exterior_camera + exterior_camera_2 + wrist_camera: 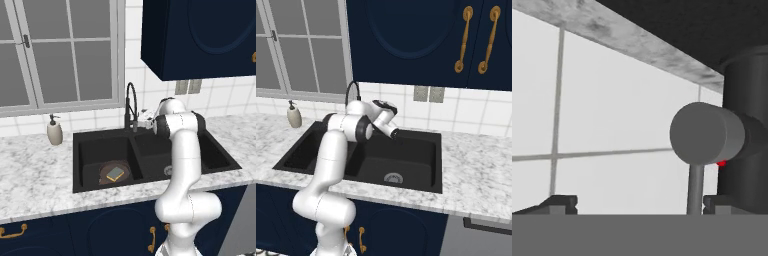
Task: Pick the pan and sponge and place them into the sink. Then turn on the water.
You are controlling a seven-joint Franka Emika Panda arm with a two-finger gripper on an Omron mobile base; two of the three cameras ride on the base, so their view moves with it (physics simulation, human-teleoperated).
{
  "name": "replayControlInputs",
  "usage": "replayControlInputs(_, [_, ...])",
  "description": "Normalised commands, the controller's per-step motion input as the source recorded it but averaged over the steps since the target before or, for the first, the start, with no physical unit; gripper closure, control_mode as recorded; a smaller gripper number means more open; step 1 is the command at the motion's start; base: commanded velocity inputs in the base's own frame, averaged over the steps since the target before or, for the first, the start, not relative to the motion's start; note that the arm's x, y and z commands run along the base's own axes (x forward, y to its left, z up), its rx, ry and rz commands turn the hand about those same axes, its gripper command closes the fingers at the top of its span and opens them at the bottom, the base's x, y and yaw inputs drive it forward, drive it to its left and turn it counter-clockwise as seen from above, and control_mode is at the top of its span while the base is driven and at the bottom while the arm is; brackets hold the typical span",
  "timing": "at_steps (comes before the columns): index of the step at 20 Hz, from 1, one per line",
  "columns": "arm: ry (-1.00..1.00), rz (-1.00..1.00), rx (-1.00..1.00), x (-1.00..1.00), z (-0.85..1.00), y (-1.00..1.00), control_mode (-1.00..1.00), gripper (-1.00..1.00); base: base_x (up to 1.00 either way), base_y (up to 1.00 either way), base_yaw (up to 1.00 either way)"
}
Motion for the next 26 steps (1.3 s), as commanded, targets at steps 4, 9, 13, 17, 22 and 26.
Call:
replayControlInputs(4, [0.0,-0.01,0.01,0.1,0.0,0.0,-1.0,1.0,0.0,0.0,0.0])
replayControlInputs(9, [0.0,-0.05,0.03,0.09,-0.01,-0.05,-1.0,1.0,0.0,0.0,0.0])
replayControlInputs(13, [0.0,-0.09,0.12,0.06,-0.15,-0.47,-1.0,1.0,0.0,0.0,0.0])
replayControlInputs(17, [0.0,-0.12,0.14,0.14,-0.25,-0.65,-1.0,1.0,0.0,0.0,0.0])
replayControlInputs(22, [0.0,-0.11,0.15,0.18,-0.41,-0.94,-1.0,1.0,0.0,0.0,0.0])
replayControlInputs(26, [0.0,-0.09,0.14,0.21,-0.61,-1.0,-1.0,1.0,0.0,0.0,0.0])
